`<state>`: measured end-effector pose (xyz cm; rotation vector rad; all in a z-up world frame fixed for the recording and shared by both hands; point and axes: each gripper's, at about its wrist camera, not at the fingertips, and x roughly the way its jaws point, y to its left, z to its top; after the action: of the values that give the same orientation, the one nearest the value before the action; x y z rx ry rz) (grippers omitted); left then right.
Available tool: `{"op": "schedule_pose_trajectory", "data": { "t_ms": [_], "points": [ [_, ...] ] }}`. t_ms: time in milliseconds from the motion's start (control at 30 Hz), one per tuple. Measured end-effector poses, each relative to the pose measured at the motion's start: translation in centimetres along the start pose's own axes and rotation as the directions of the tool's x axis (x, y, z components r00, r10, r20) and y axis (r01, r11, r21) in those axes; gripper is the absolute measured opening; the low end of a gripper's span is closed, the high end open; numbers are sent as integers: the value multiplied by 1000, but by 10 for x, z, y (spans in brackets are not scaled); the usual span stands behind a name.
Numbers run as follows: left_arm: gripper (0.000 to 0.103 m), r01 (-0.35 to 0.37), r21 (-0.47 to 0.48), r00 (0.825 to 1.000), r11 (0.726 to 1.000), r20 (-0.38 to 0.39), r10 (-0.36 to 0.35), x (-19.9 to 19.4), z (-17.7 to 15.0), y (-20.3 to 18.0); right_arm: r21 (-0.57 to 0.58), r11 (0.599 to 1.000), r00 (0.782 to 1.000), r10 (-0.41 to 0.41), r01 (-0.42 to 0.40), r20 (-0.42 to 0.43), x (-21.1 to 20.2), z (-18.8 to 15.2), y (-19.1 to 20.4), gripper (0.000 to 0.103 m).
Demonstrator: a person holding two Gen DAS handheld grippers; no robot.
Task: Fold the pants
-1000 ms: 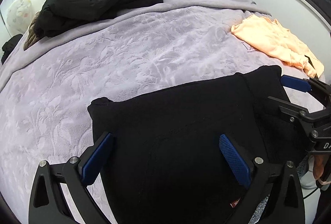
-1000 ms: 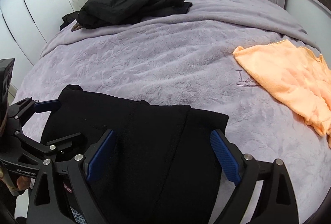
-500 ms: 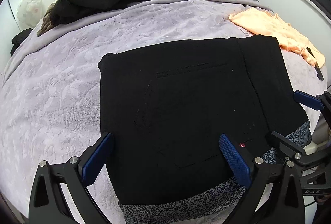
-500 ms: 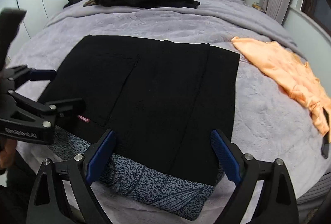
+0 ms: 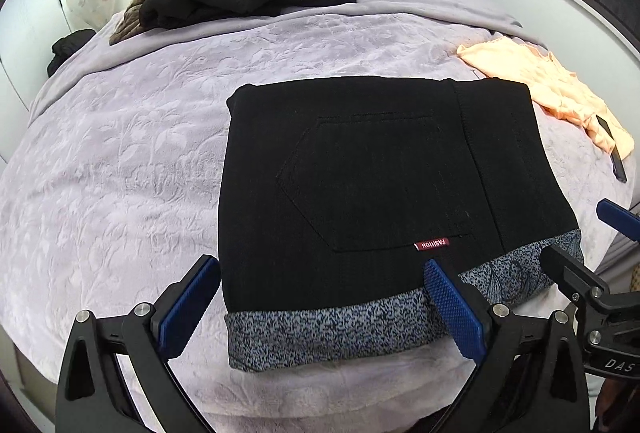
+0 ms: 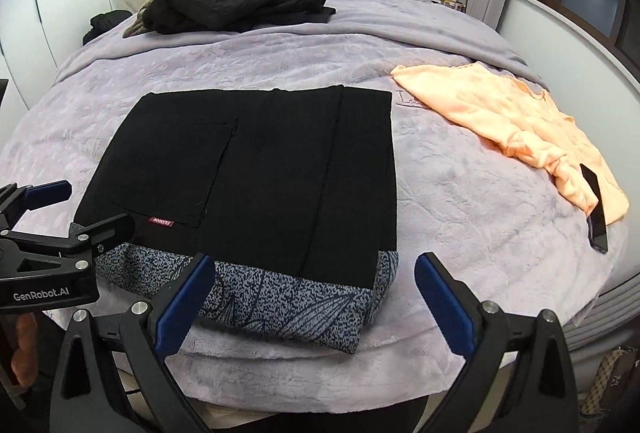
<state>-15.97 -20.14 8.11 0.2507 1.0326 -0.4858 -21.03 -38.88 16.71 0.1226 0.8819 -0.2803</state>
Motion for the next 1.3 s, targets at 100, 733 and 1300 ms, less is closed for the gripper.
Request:
{"op": "schedule_pose_trajectory", "data": {
  "t_ms": [100,733,1300],
  "points": [
    [102,-15,-8,1000,1000,13,15,-6,-8,-3,-8,1000,1000,-15,15,1,-3,-3,2,101],
    [102,-59,-34,998,998,-19,58,-3,-16,0,-19,999,1000,-26,26,0,-4,-3,6,102],
    [102,-28,-26,999,999,-33,28,-1,-17,-2,-25,999,1000,-24,24,7,-5,-1,7,102]
  ]
}}
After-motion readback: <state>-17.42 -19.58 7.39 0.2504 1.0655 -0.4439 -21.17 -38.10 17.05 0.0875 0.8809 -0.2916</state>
